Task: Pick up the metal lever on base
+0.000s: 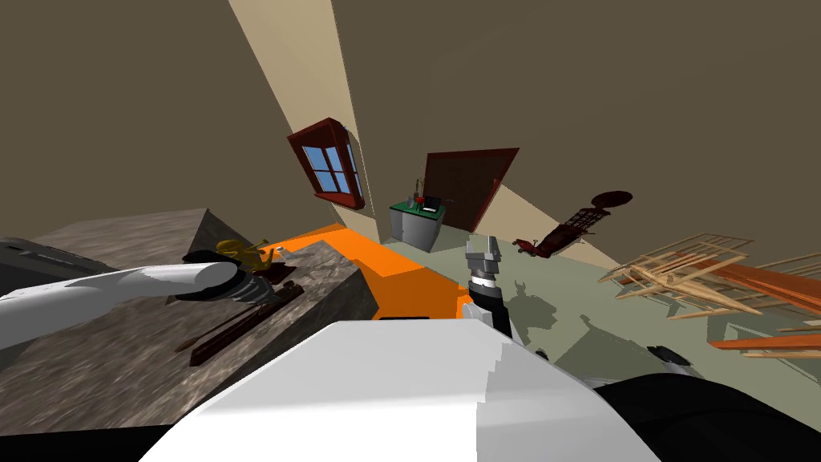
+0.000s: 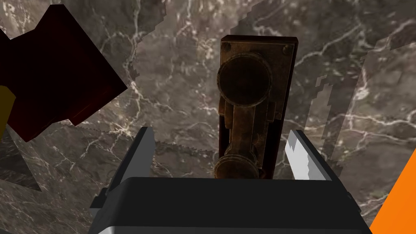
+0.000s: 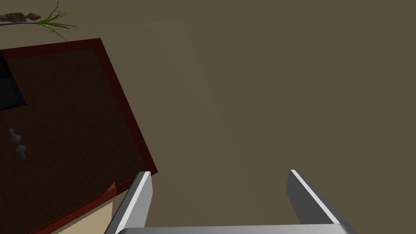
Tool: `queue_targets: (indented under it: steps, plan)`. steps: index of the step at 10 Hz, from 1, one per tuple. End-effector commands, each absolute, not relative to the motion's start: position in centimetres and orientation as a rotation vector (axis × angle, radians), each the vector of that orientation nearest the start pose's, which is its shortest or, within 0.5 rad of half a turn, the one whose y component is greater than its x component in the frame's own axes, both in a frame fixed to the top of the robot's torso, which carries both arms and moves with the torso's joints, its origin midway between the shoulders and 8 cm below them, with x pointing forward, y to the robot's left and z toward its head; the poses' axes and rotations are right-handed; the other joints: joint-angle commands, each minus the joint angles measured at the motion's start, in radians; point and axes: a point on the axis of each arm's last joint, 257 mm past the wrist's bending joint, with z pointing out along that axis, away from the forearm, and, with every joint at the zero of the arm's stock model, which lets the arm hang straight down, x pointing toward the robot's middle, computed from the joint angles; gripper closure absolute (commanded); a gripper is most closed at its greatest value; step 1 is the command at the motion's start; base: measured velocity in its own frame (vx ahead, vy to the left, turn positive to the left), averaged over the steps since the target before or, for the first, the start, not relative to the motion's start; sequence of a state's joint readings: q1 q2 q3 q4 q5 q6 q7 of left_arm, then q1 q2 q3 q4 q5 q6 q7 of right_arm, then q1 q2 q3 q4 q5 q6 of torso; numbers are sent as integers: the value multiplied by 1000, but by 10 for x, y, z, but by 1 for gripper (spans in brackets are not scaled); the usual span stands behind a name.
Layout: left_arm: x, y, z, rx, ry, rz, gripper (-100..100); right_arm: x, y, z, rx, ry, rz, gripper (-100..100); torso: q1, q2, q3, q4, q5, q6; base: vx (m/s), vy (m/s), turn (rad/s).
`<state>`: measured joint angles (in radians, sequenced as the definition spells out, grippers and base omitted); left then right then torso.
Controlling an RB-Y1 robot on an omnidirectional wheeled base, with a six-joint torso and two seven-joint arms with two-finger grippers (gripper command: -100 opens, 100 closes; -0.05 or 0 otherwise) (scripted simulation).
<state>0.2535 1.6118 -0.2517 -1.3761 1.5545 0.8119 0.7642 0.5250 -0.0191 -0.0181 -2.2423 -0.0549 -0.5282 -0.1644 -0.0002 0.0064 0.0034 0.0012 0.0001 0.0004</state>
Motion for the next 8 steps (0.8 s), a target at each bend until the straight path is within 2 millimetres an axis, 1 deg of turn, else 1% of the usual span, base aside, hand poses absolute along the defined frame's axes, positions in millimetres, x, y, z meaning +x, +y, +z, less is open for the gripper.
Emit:
queue_targets:
  steps: [1, 2, 3, 7, 8]
  plan:
    - [270, 661, -278, -2737, 793, -223, -100, 342, -295, 6, 766, 563, 1453, 0, 0, 0, 0, 0, 0, 0, -87, -5, -155]
    - [273, 659, -276, -2734, 803, -234, -100, 342, -295, 6, 766, 563, 1453, 0, 1, 0, 0, 0, 0, -1, -30, 1, -13]
    - [272, 659, -277, -2734, 800, -235, 100, 342, -295, 6, 766, 564, 1453, 0, 1, -2, -1, 0, 0, -1, -6, 0, 3]
    - [272, 659, -277, -2736, 800, -233, 100, 342, -295, 6, 766, 564, 1452, 0, 1, -5, -2, -1, 0, -1, 0, 0, 0]
    - [272, 659, -277, -2736, 801, -233, 0, 342, -295, 6, 766, 564, 1452, 0, 1, -5, -2, -1, 0, -1, 0, 0, 0]
